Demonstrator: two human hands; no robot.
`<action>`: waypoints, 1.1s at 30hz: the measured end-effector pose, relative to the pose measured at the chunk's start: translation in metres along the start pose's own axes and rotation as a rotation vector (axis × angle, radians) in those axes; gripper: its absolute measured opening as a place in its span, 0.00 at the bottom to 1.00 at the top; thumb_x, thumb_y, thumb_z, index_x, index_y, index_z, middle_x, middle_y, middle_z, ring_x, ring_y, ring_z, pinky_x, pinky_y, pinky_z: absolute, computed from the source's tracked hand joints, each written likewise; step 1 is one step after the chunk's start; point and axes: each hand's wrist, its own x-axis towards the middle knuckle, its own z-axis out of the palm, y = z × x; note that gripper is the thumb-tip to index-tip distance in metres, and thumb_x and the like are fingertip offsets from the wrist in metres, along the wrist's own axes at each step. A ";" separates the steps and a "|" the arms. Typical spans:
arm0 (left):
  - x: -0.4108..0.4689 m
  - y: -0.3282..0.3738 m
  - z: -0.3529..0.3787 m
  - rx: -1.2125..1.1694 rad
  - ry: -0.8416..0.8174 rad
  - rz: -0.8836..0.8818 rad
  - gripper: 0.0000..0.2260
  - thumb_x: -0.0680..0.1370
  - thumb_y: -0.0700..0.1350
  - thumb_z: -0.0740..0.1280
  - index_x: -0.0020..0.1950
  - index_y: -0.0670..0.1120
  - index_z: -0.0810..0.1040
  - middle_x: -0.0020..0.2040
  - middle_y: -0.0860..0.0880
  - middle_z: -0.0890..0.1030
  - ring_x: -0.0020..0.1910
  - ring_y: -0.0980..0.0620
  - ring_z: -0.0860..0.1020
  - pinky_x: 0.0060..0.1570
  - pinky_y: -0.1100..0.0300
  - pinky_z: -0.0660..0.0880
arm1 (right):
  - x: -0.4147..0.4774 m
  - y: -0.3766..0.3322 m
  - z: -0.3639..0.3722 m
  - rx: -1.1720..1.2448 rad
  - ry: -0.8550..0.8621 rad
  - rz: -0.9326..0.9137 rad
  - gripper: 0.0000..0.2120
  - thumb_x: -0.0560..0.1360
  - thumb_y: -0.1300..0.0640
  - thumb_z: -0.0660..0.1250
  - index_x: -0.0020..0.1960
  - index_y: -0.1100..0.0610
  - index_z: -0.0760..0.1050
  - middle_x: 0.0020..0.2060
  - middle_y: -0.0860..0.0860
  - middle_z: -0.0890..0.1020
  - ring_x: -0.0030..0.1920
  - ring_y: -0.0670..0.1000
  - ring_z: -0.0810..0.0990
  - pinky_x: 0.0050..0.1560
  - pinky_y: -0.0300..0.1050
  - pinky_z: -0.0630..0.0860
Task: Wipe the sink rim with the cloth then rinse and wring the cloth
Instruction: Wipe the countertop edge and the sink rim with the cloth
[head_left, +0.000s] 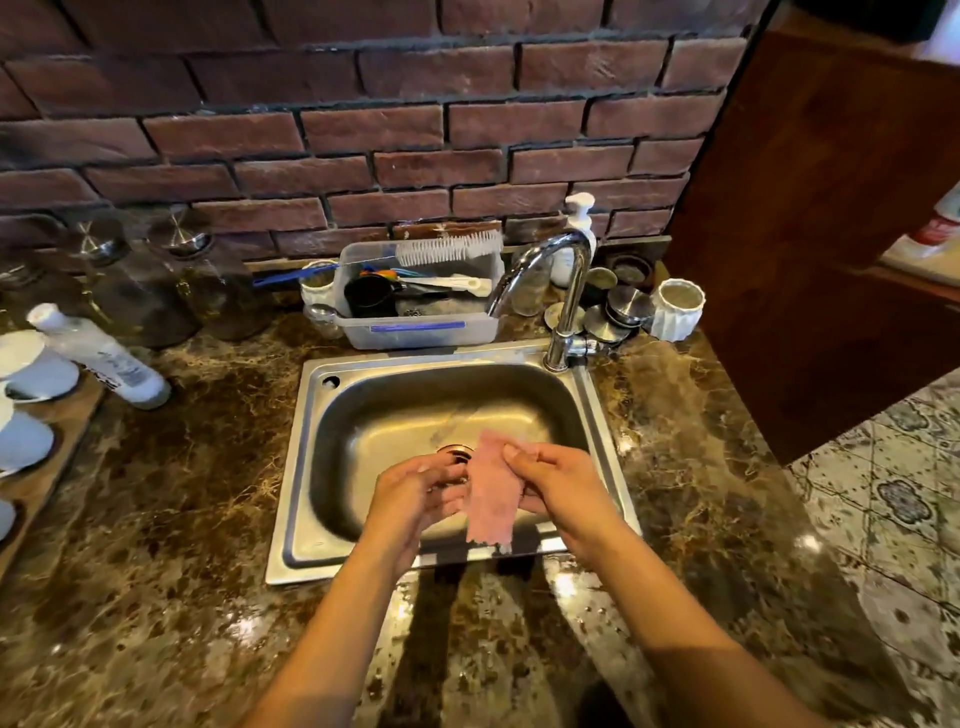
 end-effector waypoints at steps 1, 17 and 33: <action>0.002 -0.002 0.003 -0.014 0.018 -0.004 0.11 0.81 0.35 0.64 0.61 0.37 0.80 0.51 0.39 0.86 0.51 0.40 0.85 0.56 0.48 0.81 | 0.001 -0.002 -0.007 0.010 0.005 0.000 0.10 0.79 0.59 0.69 0.55 0.64 0.83 0.48 0.60 0.87 0.48 0.55 0.87 0.45 0.44 0.83; 0.031 -0.011 0.071 0.164 -0.304 0.014 0.15 0.75 0.36 0.72 0.61 0.35 0.80 0.57 0.36 0.84 0.61 0.35 0.80 0.66 0.40 0.74 | 0.037 -0.015 -0.068 -0.116 -0.030 -0.105 0.09 0.77 0.58 0.72 0.47 0.64 0.86 0.37 0.53 0.85 0.37 0.46 0.81 0.39 0.39 0.76; 0.060 -0.014 0.034 0.096 -0.334 -0.060 0.16 0.76 0.37 0.70 0.64 0.40 0.79 0.59 0.35 0.83 0.62 0.34 0.79 0.68 0.37 0.71 | 0.084 0.005 -0.047 0.035 0.166 -0.053 0.10 0.79 0.53 0.70 0.48 0.59 0.85 0.39 0.54 0.86 0.40 0.48 0.82 0.45 0.42 0.80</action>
